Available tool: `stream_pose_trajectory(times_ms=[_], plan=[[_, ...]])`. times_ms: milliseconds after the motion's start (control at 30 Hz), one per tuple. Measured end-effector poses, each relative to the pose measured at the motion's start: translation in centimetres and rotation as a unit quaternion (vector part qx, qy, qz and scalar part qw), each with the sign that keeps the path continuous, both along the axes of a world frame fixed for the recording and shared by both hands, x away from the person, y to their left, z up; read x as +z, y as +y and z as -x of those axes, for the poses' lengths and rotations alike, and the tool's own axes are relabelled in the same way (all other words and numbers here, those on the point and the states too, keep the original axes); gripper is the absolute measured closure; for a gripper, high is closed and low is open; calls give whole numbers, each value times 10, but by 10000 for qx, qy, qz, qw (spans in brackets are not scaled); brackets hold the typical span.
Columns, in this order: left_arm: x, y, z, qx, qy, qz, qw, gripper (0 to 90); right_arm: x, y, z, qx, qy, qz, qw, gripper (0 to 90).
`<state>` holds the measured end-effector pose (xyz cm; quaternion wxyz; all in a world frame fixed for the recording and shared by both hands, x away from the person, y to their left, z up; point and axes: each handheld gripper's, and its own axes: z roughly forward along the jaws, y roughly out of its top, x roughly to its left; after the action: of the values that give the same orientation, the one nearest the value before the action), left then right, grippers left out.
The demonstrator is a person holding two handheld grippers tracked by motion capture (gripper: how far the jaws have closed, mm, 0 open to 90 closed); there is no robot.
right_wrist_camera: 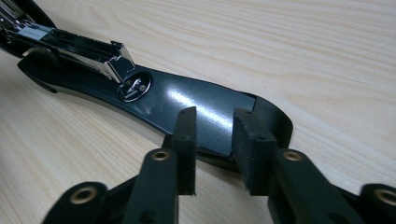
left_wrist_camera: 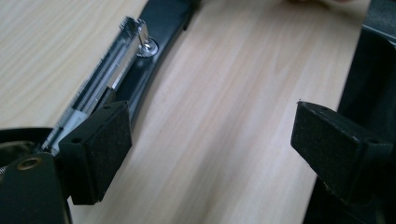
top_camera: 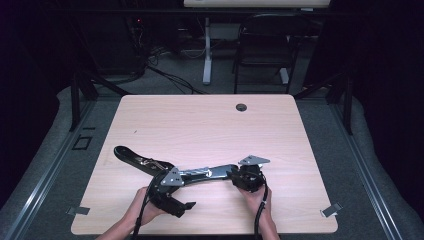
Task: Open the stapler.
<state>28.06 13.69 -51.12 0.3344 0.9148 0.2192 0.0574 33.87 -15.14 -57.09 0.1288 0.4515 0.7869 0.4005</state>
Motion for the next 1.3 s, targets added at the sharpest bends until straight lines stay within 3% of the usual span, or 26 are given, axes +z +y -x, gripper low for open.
stream_pose_trajectory(times_ms=[133, 233, 367, 433, 533, 600, 633, 700, 767, 800, 867, 967, 1000, 1033, 1067, 1100, 1167, 1200, 1233, 1267, 1300], plan=[[-2, 8, 7, -80, 70, -71, 9999, 104, 5, 3, -5, 106, 178, 141, 9997, 600], [-1, 14, 10, -99, 147, -31, 9998, 96, 10, 4, -10, 177, 319, 219, 9991, 489], [-3, 22, 14, -101, 264, -125, 9995, 60, 20, 6, -16, 275, 478, 403, 9977, 351], [-6, 28, 17, -102, 295, -236, 9992, 41, 27, 6, -21, 354, 624, 562, 9958, 290], [-9, 36, 19, -103, 375, -301, 9988, 16, 35, 5, -30, 395, 837, 597, 9939, 205], [-10, 41, 19, -80, 414, -331, 9986, 1, 41, 8, -36, 533, 884, 893, 9906, 178], [-10, 43, 19, -92, 448, -348, 9983, 0, 42, 8, -38, 586, 908, 927, 9898, 153], [-10, 46, 19, -96, 458, -365, 9982, 0, 47, 9, -45, 692, 1105, 1116, 9852, 136], [-10, 48, 19, -49, 432, -369, 9984, 0, 53, 6, -48, 781, 1085, 1269, 9829, 119], [-10, 49, 19, -51, 450, -363, 9983, 0, 53, 6, -49, 779, 1061, 1199, 9840, 106], [-11, 50, 18, -18, 419, -395, 9983, 0, 55, 0, -52, 855, 1209, 1292, 9805, 73], [-12, 51, 18, 51, 329, -418, 9986, 0, 56, -6, -53, 811, 1182, 1186, 9825, 54], [-12, 52, 18, 119, 261, -468, 9985, 0, 58, -9, -55, 903, 1241, 1317, 9793, 33], [-12, 53, 18, 172, 256, -476, 9984, 0, 59, -12, -56, 871, 1281, 1214, 9804, 32], [-12, 54, 17, 220, 252, -483, 9983, 0, 61, -15, -57, 990, 1348, 1333, 9769, 32], [-13, 54, 17, 268, 247, -498, 9981, 0, 60, -16, -57, 914, 1320, 1227, 9794, 33], [-13, 55, 16, 346, 216, -513, 9978, 0, 62, -21, -57, 987, 1330, 1339, 9771, 44], [-13, 56, 16, 357, 215, -530, 9977, 0, 63, -24, -57, 976, 1299, 1353, 9774, 44], [-14, 56, 16, 383, 216, -542, 9976, 0, 64, -28, -57, 894, 1258, 1275, 9797, 44], [-13, 57, 16, 371, 237, -553, 9975, 0, 66, -30, -57, 916, 1277, 1362, 9781, 44], [-13, 57, 16, 392, 244, -541, 9975, 0, 66, -33, -58, 878, 1236, 1380, 9788, 44]])
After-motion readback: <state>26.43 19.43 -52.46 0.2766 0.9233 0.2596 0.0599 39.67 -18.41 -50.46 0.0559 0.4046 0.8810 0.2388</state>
